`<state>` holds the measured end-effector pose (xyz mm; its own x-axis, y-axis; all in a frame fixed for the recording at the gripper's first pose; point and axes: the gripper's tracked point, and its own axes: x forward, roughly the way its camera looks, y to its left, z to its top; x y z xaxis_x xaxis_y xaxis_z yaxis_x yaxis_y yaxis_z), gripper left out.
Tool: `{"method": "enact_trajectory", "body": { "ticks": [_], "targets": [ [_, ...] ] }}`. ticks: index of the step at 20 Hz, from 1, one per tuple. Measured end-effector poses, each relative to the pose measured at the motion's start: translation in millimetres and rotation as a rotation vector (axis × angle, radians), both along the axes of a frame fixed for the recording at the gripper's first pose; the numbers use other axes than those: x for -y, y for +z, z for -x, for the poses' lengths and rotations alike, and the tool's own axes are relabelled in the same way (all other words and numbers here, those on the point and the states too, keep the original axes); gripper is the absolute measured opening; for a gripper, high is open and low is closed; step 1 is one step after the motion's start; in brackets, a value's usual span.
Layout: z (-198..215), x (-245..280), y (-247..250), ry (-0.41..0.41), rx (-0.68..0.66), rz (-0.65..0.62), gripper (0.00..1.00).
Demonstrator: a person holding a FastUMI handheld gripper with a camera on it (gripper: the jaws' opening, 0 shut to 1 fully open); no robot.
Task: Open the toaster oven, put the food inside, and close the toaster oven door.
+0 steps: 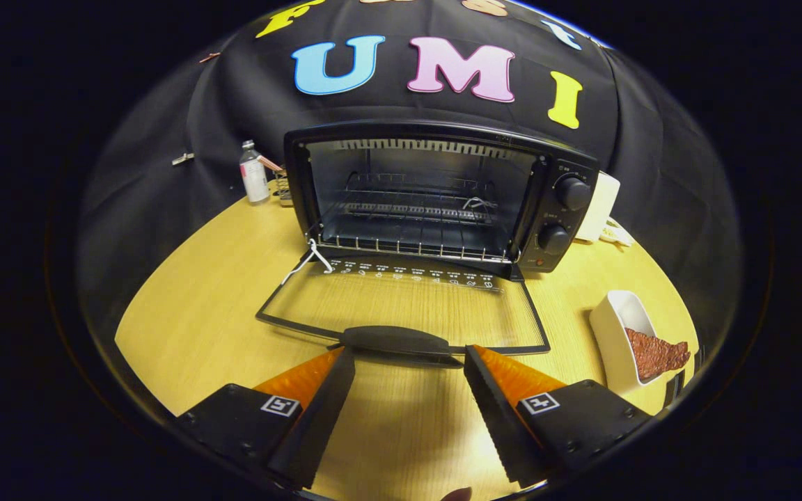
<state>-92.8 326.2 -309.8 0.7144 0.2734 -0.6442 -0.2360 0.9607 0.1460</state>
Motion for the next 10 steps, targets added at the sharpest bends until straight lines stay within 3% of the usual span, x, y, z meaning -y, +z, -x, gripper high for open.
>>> {"method": "enact_trajectory", "body": {
  "ticks": [5,8,10],
  "targets": [
    [18.3,16.3,83.8,0.155,0.106,-0.078,0.98],
    [14.6,52.2,137.8,0.166,0.161,-0.140,0.98],
    [5.6,89.6,165.5,0.131,0.183,-0.173,0.98]
  ]
}}
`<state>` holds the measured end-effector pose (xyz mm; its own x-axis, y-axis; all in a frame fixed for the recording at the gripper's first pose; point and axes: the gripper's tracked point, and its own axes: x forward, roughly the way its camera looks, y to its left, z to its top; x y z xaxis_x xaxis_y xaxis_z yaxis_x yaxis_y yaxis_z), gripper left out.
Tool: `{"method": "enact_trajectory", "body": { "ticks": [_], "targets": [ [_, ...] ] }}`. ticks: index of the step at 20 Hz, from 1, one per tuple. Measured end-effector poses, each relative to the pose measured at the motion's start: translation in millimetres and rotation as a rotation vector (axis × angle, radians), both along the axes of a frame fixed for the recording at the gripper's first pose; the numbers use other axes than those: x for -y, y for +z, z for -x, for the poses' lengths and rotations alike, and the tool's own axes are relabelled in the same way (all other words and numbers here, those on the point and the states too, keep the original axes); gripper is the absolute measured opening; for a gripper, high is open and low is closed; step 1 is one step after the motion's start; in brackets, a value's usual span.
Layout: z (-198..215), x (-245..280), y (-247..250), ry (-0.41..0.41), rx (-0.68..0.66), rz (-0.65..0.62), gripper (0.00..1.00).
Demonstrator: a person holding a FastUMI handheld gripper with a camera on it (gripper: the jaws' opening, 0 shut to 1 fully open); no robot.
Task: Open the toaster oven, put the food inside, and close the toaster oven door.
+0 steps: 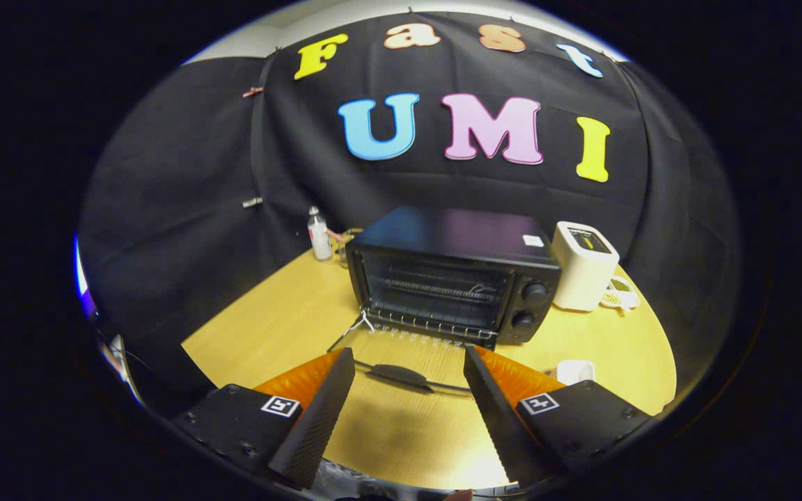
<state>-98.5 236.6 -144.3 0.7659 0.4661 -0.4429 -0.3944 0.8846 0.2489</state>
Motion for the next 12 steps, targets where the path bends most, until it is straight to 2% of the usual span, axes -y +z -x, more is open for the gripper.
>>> {"method": "enact_trajectory", "body": {
  "ticks": [2,6,9,12],
  "targets": [
    [-11.1,50.5,14.6,-0.049,0.002,0.014,0.99],
    [-24.0,147.3,-5.9,-0.107,-0.084,0.040,0.99],
    [-35.6,202.4,-47.1,-0.115,-0.194,0.053,0.99],
    [-31.4,225.1,-102.5,-0.101,-0.383,-0.017,0.99]
  ]
}}
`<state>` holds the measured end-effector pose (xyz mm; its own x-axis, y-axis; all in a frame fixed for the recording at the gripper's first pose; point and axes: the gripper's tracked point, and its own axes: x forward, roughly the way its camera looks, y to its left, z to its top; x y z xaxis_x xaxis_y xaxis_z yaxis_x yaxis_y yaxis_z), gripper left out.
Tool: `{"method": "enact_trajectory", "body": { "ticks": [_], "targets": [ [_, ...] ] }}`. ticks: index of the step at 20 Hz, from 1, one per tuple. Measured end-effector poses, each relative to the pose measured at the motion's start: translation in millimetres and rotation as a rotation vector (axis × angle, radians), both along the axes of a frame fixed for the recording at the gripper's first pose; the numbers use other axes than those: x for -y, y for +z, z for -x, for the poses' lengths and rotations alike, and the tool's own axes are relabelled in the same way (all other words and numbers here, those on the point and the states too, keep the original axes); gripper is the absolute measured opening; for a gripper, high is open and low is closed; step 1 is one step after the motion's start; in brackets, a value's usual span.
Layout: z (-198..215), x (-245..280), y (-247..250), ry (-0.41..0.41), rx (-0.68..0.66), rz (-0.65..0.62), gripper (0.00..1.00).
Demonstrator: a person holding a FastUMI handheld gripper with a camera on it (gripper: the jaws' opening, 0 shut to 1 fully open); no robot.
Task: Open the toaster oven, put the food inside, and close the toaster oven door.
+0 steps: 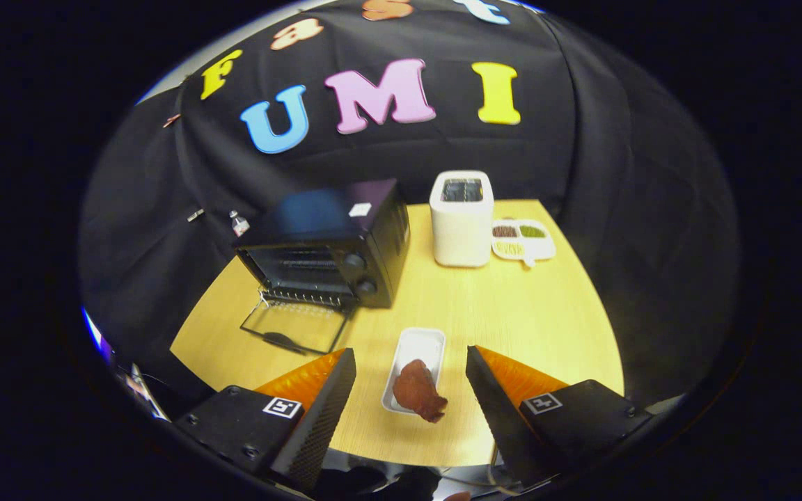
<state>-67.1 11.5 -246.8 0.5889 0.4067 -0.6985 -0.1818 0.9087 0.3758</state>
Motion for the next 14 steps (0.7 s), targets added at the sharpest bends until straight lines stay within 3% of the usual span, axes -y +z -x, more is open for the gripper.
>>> {"method": "enact_trajectory", "body": {
  "ticks": [4,7,10,12,14],
  "targets": [
    [13.0,4.6,-65.4,-0.051,-0.182,-0.076,0.96],
    [26.2,-4.8,-96.2,-0.056,-0.262,-0.103,0.87],
    [32.7,-15.4,-115.5,-0.075,-0.339,-0.148,0.70],
    [30.6,-20.6,-120.2,-0.099,-0.379,-0.199,0.41],
    [26.1,-21.3,-118.0,-0.104,-0.369,-0.220,0.26]
  ]
}}
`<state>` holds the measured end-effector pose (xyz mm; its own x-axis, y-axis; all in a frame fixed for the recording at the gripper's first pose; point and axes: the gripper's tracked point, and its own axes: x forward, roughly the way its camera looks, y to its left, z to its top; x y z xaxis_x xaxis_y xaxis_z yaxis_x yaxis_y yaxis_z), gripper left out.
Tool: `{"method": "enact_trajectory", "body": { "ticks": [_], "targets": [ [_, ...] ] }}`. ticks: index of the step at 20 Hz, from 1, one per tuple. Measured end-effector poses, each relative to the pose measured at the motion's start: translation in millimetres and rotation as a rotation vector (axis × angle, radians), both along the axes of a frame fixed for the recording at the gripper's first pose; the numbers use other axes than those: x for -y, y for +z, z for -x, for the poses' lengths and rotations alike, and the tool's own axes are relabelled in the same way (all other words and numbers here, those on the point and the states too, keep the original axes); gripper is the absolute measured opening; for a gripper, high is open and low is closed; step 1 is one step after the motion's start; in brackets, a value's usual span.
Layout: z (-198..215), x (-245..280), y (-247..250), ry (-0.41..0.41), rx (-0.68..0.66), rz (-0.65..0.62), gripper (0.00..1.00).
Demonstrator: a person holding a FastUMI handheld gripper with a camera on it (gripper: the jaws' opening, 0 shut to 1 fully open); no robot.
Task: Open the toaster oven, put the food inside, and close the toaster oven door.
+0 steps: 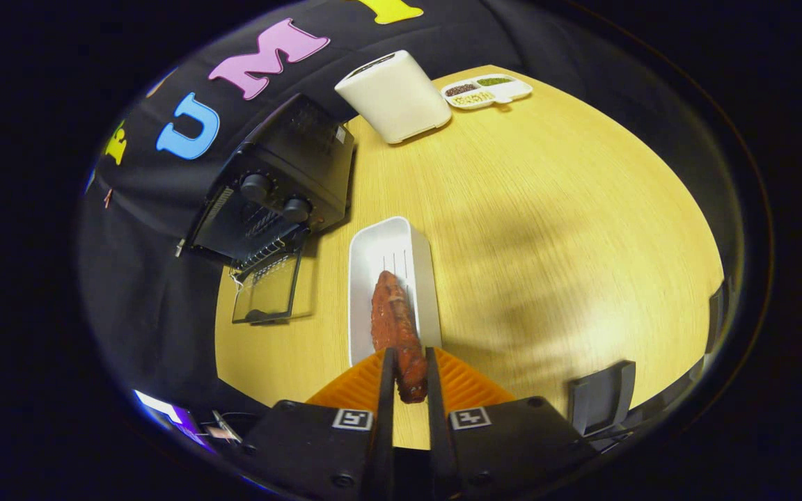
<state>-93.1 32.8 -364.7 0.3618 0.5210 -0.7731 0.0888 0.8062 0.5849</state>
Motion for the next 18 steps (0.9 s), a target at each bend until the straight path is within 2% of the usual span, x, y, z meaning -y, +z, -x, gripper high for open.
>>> {"method": "enact_trajectory", "body": {
  "ticks": [1,2,10,11,14,18],
  "targets": [
    [-2.8,2.9,2.8,0.008,0.021,0.017,0.18],
    [-5.1,4.9,6.1,0.019,0.041,0.041,0.16],
    [-29.9,-4.9,59.8,0.026,0.173,0.048,0.16],
    [-29.4,-10.6,68.9,0.031,0.189,0.040,0.12],
    [-31.0,-44.4,98.2,0.062,0.237,0.005,0.12],
    [-32.7,-120.3,131.3,0.125,0.280,-0.081,0.11]
  ]
}}
